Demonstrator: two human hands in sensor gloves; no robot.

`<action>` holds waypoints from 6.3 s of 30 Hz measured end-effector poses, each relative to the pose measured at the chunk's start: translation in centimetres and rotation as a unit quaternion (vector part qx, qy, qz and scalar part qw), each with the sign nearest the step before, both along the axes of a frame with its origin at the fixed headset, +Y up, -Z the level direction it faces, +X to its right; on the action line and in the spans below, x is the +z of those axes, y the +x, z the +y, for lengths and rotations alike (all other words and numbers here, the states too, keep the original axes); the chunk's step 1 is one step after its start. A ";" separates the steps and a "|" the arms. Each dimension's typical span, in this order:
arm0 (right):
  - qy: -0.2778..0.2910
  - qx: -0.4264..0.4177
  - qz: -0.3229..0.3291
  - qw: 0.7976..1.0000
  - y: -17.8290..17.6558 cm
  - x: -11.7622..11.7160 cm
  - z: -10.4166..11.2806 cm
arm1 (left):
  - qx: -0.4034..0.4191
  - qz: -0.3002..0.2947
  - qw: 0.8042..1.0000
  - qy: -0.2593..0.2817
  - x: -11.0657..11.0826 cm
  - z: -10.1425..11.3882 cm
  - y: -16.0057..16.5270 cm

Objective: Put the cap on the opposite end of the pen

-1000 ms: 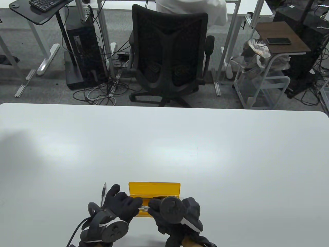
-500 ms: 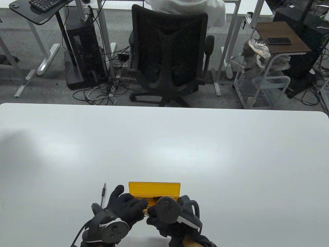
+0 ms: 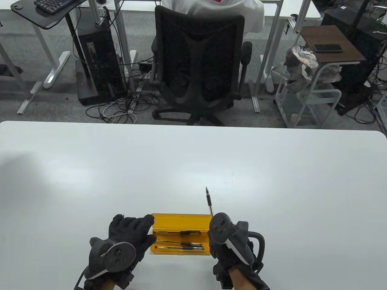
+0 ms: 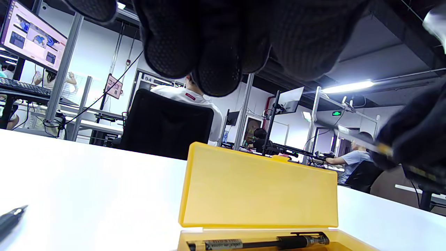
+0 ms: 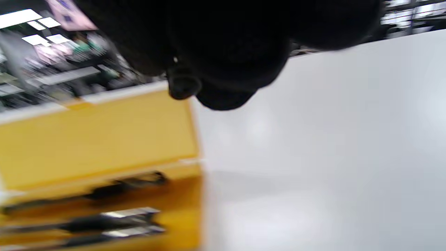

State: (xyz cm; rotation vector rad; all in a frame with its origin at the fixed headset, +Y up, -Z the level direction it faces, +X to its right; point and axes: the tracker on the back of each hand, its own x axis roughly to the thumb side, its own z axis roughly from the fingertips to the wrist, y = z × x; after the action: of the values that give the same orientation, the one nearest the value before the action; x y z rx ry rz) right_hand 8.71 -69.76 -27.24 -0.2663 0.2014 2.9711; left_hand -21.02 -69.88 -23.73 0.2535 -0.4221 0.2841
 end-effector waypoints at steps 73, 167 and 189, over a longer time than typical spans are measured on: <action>-0.070 0.098 0.213 0.970 -7.7 -1.0 -6.4 | -0.200 0.070 0.958 -0.191 -3.4 -6.6 3.3; 0.075 -0.304 0.170 0.934 -3.6 1.4 -0.6 | -0.001 -0.047 0.999 0.026 0.7 1.2 0.8; 0.055 -0.295 0.219 0.929 -5.2 2.0 -0.8 | -0.040 -0.081 0.996 0.021 1.1 0.8 2.6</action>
State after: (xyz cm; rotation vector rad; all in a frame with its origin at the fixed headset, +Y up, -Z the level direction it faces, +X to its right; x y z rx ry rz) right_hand 3.55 -70.53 -25.28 0.4091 0.1316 2.3826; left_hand -18.46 -69.12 -22.63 0.2544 -0.5983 0.2184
